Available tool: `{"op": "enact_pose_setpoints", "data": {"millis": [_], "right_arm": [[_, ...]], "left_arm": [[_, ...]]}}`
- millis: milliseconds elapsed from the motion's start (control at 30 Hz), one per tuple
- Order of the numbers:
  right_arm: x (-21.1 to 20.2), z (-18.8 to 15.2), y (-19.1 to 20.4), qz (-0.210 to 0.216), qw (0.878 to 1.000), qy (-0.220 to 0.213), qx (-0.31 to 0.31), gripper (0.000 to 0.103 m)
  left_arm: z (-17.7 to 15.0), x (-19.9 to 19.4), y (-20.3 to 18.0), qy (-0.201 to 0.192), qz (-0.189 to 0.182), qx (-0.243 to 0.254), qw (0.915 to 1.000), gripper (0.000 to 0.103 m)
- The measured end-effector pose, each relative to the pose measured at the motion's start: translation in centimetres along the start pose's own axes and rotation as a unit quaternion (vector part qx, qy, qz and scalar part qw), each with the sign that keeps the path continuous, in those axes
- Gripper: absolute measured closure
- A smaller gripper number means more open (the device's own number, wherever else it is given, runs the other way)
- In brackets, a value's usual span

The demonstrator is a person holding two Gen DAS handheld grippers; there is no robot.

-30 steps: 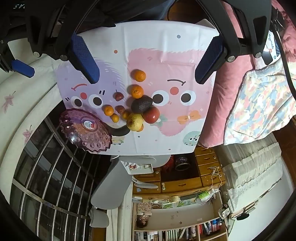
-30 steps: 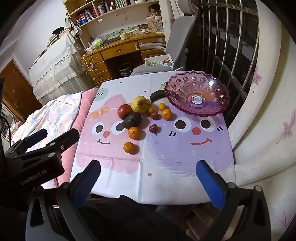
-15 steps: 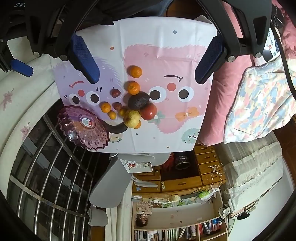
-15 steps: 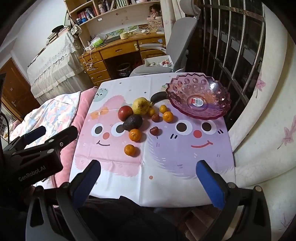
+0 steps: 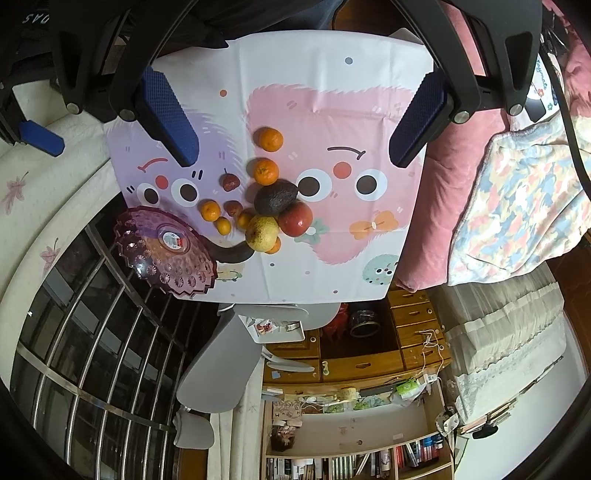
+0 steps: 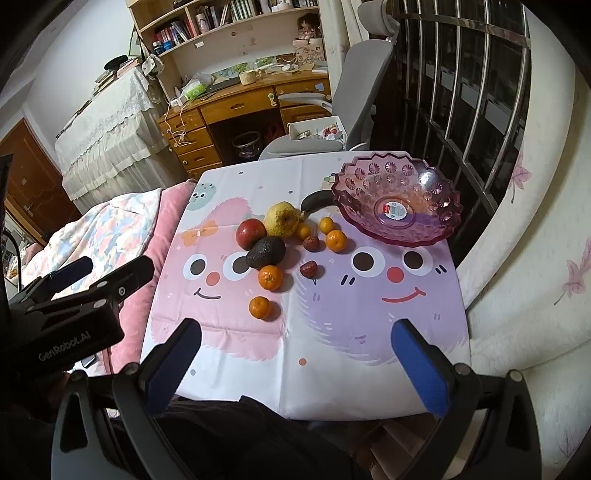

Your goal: Organize fruits

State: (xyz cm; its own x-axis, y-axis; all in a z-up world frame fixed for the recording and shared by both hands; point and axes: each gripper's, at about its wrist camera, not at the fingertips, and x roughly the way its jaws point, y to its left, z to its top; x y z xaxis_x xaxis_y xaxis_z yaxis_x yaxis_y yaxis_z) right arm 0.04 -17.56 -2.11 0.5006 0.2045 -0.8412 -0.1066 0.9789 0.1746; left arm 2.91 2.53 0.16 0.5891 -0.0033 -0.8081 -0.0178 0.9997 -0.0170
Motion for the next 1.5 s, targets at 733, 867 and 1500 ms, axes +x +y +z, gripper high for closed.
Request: {"op": "enact_pose_setpoints", "data": {"millis": [733, 867, 1500], "right_arm": [[3.1, 1.2, 2.5, -0.048, 0.998, -0.026, 0.01, 0.0], [4.6, 0.5, 2.9, -0.044, 0.998, -0.044, 0.003, 0.0], [16.5, -4.1, 4.9, -0.008, 0.994, -0.042, -0.1, 0.009]], "left_arm": [[0.5, 5.5, 3.9, 0.063, -0.054, 0.027, 0.9962, 0.001], [0.9, 7.9, 4.5, 0.095, -0.069, 0.036, 0.9924, 0.001], [0.9, 27.2, 1.1, 0.317, -0.155, 0.035, 0.9352, 0.001]]}}
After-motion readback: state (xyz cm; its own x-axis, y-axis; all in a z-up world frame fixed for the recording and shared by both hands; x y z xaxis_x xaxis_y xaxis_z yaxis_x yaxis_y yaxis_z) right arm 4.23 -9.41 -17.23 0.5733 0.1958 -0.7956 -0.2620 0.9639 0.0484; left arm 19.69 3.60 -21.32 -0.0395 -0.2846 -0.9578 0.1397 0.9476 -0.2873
